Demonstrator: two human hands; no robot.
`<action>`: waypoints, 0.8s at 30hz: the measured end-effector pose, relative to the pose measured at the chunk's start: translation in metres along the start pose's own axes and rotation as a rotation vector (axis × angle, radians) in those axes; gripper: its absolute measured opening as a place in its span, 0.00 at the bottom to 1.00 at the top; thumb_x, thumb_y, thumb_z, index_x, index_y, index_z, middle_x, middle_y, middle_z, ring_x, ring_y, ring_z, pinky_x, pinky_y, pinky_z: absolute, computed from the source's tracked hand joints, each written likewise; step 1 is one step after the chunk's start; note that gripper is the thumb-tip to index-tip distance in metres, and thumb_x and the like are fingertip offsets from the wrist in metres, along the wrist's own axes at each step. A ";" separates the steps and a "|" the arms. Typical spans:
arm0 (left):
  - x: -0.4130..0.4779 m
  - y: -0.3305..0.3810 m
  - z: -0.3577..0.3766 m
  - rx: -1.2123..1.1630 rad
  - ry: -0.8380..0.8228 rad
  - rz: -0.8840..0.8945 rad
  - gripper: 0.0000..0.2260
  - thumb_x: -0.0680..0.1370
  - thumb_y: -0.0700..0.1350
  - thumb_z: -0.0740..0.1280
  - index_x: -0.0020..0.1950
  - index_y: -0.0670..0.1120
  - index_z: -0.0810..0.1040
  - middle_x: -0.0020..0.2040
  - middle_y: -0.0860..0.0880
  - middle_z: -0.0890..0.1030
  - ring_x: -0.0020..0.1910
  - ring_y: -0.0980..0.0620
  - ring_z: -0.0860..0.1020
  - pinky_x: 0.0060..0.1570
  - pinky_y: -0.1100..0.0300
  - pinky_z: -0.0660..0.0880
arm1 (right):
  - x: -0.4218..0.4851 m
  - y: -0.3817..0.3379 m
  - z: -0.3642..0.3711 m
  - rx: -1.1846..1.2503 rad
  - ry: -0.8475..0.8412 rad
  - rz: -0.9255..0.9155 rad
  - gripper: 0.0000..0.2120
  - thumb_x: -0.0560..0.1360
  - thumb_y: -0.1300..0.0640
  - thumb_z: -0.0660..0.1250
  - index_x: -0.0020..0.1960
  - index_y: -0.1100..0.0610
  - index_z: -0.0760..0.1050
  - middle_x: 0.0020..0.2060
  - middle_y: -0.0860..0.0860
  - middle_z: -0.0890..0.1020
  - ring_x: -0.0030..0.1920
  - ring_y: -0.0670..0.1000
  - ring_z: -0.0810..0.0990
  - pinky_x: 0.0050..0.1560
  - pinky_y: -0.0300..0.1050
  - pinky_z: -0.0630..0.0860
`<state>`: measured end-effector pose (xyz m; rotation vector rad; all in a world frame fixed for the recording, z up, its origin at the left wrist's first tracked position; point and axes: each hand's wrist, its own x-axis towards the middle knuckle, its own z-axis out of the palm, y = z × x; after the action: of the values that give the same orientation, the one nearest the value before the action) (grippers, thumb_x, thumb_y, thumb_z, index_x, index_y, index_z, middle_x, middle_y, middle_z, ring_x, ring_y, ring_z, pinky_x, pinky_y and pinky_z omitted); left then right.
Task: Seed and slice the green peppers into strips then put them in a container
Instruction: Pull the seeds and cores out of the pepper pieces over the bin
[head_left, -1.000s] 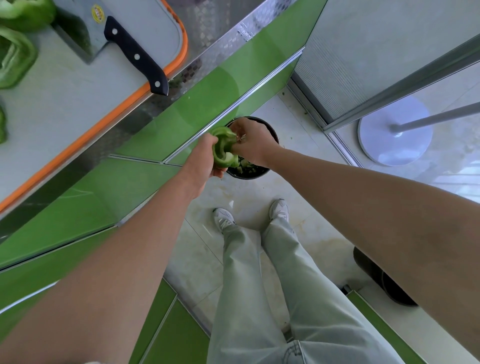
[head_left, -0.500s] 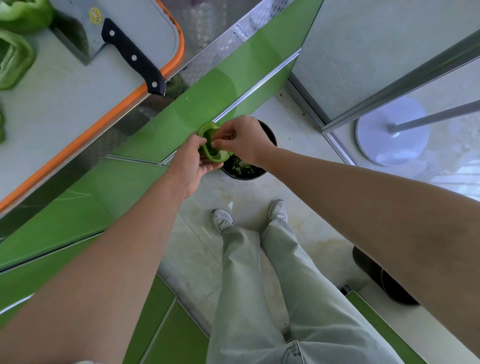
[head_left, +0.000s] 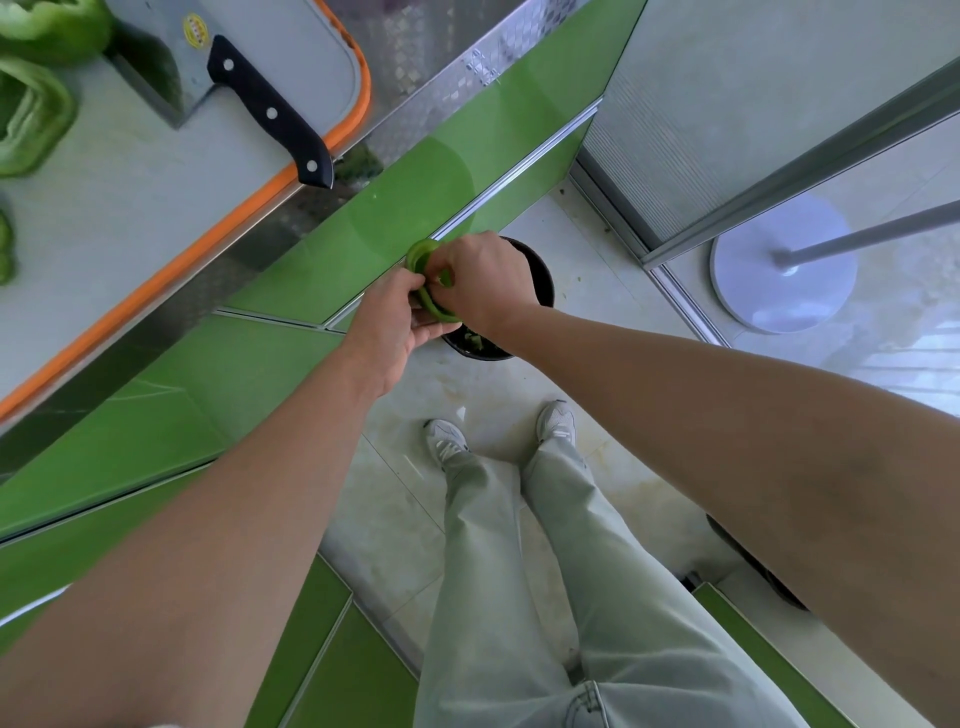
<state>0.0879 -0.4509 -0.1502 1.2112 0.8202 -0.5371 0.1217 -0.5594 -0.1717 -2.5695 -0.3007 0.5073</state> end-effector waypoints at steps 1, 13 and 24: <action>0.000 0.001 0.000 0.002 0.002 0.000 0.11 0.82 0.38 0.53 0.48 0.42 0.75 0.44 0.42 0.79 0.45 0.48 0.79 0.45 0.53 0.80 | -0.001 0.000 0.001 -0.007 0.003 -0.002 0.10 0.74 0.56 0.64 0.49 0.47 0.82 0.38 0.49 0.81 0.39 0.53 0.79 0.36 0.45 0.76; 0.007 -0.004 -0.019 0.072 0.075 0.068 0.11 0.81 0.36 0.55 0.61 0.41 0.70 0.49 0.42 0.81 0.47 0.47 0.82 0.55 0.49 0.80 | -0.003 0.019 -0.003 0.390 0.158 0.139 0.04 0.72 0.56 0.62 0.43 0.56 0.73 0.31 0.48 0.75 0.33 0.51 0.73 0.34 0.45 0.72; 0.007 -0.009 -0.020 -0.112 0.095 0.083 0.15 0.77 0.27 0.61 0.57 0.44 0.72 0.47 0.43 0.80 0.44 0.49 0.83 0.53 0.52 0.81 | -0.001 0.030 0.000 0.543 -0.154 0.374 0.06 0.76 0.56 0.63 0.41 0.56 0.69 0.42 0.59 0.83 0.43 0.57 0.84 0.48 0.55 0.81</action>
<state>0.0801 -0.4342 -0.1644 1.1692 0.8653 -0.3636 0.1241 -0.5855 -0.1866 -2.0568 0.2473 0.7995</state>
